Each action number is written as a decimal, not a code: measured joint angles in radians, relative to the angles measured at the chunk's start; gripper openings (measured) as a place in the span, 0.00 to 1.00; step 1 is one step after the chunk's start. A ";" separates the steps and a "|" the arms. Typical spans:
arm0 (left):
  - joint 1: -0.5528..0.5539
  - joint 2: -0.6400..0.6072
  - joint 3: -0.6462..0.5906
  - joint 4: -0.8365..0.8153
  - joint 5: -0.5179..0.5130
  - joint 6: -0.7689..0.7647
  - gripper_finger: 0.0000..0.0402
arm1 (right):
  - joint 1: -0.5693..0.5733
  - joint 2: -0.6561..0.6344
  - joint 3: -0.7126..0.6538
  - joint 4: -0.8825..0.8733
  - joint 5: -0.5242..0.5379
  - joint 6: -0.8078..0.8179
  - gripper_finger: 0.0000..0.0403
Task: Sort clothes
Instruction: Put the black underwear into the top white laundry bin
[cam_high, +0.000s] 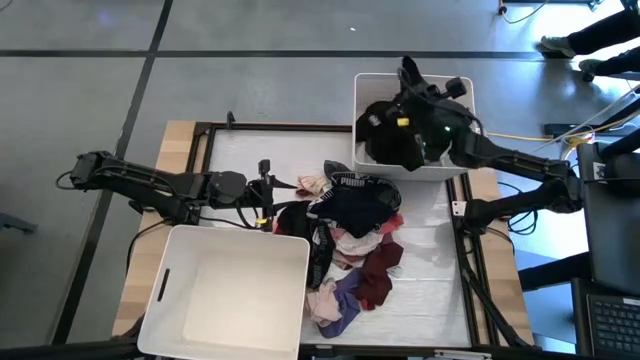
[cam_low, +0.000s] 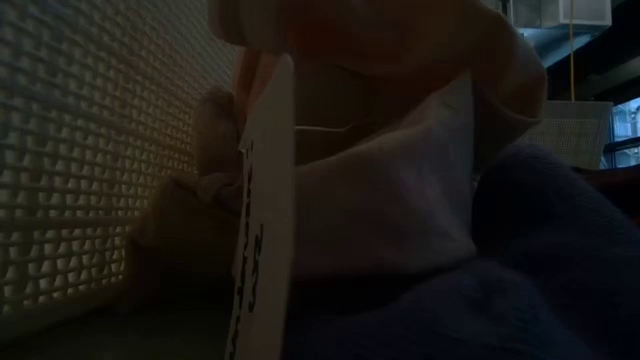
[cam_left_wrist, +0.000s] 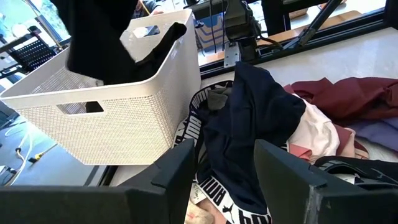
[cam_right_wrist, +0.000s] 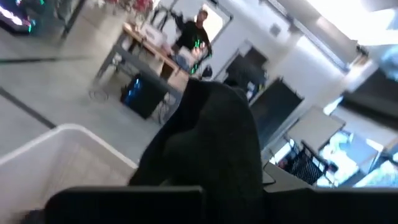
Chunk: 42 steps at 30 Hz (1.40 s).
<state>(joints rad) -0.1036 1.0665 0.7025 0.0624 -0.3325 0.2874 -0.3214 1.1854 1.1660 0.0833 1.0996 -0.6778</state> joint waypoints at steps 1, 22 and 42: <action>0.000 0.000 0.000 0.000 0.000 0.000 0.40 | -0.013 0.000 0.000 -0.047 -0.001 0.043 0.08; 0.000 0.000 0.000 -0.026 0.000 -0.026 0.40 | -0.192 0.002 0.000 -0.701 -0.511 0.661 0.43; 0.000 0.000 0.000 -0.025 0.000 -0.020 0.40 | -0.029 0.004 0.197 -1.074 -0.840 0.940 0.62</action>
<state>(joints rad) -0.1040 1.0664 0.7025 0.0373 -0.3324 0.2672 -0.3507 1.1891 1.3632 -0.9908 0.2595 0.2618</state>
